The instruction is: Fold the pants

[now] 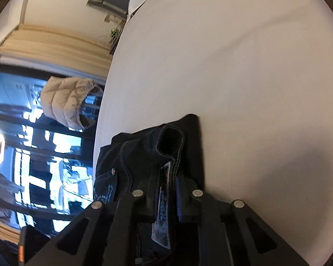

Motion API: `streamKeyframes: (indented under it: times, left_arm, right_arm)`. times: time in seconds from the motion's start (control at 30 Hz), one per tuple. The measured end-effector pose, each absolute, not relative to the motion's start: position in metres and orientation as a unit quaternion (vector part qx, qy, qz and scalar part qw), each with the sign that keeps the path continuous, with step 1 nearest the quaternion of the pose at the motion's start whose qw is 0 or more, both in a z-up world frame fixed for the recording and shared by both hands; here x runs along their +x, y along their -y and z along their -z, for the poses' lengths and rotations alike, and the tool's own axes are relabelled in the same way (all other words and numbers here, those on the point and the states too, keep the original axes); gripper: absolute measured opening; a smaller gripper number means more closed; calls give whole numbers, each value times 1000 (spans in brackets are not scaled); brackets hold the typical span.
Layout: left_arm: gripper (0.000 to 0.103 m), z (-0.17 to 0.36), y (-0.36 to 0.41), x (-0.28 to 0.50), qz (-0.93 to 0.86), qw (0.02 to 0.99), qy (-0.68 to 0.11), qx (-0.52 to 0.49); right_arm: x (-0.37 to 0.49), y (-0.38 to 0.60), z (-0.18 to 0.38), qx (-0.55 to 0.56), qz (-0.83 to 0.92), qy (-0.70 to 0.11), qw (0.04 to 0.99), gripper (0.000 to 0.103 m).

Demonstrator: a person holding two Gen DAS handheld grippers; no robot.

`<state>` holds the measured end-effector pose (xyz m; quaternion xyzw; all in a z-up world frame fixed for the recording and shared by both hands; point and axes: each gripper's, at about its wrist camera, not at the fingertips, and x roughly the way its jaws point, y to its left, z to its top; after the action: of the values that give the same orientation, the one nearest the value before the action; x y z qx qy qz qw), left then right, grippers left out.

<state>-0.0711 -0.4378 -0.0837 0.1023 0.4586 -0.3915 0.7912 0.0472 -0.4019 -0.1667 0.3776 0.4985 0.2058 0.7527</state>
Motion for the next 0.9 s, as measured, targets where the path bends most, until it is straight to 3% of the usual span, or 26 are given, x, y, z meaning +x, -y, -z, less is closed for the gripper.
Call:
streamKeyframes:
  times: [0.13,0.27,0.67,0.9]
  left_arm:
    - [16,80,432,-63,396,790,-456,103]
    - [25,79,426,-66,404,785,-459,95]
    - [25,35,322,-70,378,802,-463,2]
    - [25,37,259,-19,311,824,-472,-36]
  right_arm:
    - [39,402,164,379,-195,-487,762,15]
    - [35,405,166,390,-185,-479,764,16]
    - [25,401,161,377,-150,-468,785,16]
    - [12,408,168,412,-148,-439,784,16]
